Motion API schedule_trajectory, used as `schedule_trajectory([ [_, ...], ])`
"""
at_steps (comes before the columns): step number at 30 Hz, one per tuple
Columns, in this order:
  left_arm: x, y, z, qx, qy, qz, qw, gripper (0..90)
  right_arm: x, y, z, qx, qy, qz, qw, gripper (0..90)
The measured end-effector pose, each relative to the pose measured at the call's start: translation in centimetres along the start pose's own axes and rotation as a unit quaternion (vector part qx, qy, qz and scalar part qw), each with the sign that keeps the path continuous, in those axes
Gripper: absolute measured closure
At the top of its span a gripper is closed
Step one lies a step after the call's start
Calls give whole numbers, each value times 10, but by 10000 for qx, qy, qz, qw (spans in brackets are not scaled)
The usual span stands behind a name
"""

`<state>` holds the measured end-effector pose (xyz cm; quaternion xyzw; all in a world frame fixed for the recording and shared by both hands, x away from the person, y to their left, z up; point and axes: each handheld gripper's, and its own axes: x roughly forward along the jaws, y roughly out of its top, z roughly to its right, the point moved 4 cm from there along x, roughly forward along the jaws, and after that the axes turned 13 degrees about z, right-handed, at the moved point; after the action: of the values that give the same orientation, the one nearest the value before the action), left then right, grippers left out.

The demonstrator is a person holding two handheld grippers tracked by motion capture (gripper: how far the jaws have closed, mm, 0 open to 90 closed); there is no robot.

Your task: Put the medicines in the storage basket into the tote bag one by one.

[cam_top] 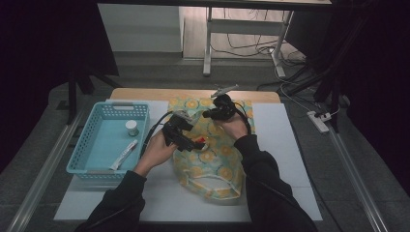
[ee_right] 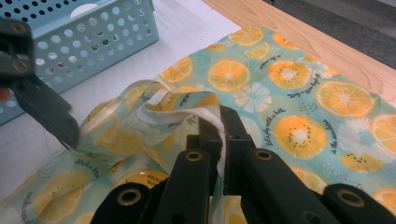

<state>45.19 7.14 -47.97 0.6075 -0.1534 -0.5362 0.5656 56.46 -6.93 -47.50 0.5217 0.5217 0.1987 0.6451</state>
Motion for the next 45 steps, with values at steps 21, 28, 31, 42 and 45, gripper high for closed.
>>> schedule_trajectory([
  [21, -67, -19, -10, -304, 388, 283, 9984, 0, -2, -4, 1, -14, -12, -25, 10000, 900],
  [28, -98, -33, -18, -524, 714, 410, 9952, 0, -2, -6, 1, -2, -18, -33, 10000, 900],
  [31, -110, -40, -21, -627, 857, 264, 9940, 4, -1, -6, 1, -1, -22, -34, 10000, 900],
  [42, -146, -68, -36, -778, 1455, 124, 9862, 0, -2, -6, 0, -23, -27, -34, 10000, 900],
  [45, -157, -73, -41, -774, 1630, 163, 9834, 0, -2, -6, 0, -28, -33, -34, 10000, 900],
])
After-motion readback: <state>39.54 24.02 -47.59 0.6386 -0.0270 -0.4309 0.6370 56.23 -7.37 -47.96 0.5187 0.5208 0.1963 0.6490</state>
